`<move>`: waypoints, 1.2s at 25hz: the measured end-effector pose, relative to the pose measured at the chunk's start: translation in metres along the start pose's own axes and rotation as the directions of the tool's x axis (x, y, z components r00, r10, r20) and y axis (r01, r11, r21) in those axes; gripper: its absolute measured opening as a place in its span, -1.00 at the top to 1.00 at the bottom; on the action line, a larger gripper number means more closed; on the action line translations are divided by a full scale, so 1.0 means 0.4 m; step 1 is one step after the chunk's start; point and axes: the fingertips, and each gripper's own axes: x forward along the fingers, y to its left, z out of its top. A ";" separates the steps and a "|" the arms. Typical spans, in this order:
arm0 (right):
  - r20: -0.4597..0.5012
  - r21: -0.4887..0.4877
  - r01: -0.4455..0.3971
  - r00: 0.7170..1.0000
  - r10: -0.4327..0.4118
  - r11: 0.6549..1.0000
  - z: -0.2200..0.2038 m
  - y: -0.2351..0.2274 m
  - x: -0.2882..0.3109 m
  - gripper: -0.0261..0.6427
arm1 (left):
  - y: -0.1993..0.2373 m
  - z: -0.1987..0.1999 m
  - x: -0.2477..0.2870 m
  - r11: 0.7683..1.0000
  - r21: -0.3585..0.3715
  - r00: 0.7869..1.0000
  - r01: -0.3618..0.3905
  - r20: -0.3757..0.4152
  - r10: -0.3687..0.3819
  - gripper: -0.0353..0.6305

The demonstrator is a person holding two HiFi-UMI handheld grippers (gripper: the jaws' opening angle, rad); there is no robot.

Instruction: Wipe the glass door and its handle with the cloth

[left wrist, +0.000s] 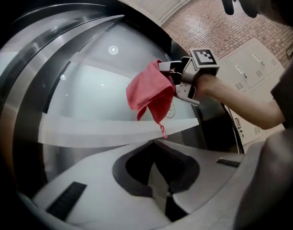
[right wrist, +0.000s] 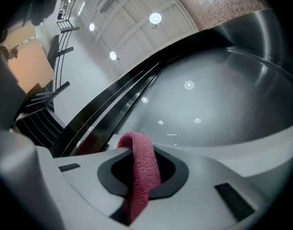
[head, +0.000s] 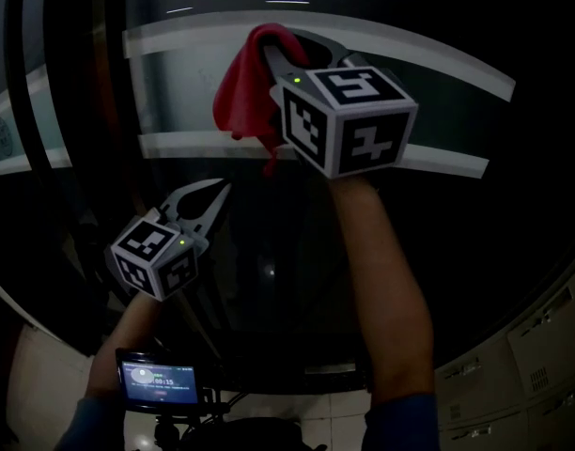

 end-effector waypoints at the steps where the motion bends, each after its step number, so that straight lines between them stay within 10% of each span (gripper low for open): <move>1: 0.007 -0.012 0.014 1.000 -0.014 1.000 0.027 -0.024 0.007 0.84 | -0.002 0.013 0.007 1.000 0.008 1.000 0.004 0.005 -0.004 0.86; 7: -0.006 -0.044 0.080 0.997 -0.081 0.996 0.048 -0.115 -0.004 0.84 | -0.025 0.034 0.032 1.000 0.005 1.000 0.017 0.021 -0.017 0.86; 22: -0.187 0.221 0.094 0.981 -0.052 0.971 -0.533 0.061 -0.238 0.84 | -0.098 -0.075 0.073 0.997 -0.062 0.998 0.042 -0.036 -0.044 0.86; 30: -0.265 0.279 0.110 0.964 -0.034 0.954 -0.680 0.120 -0.301 0.84 | -0.122 -0.121 0.092 0.996 -0.077 0.996 0.055 -0.068 -0.060 0.86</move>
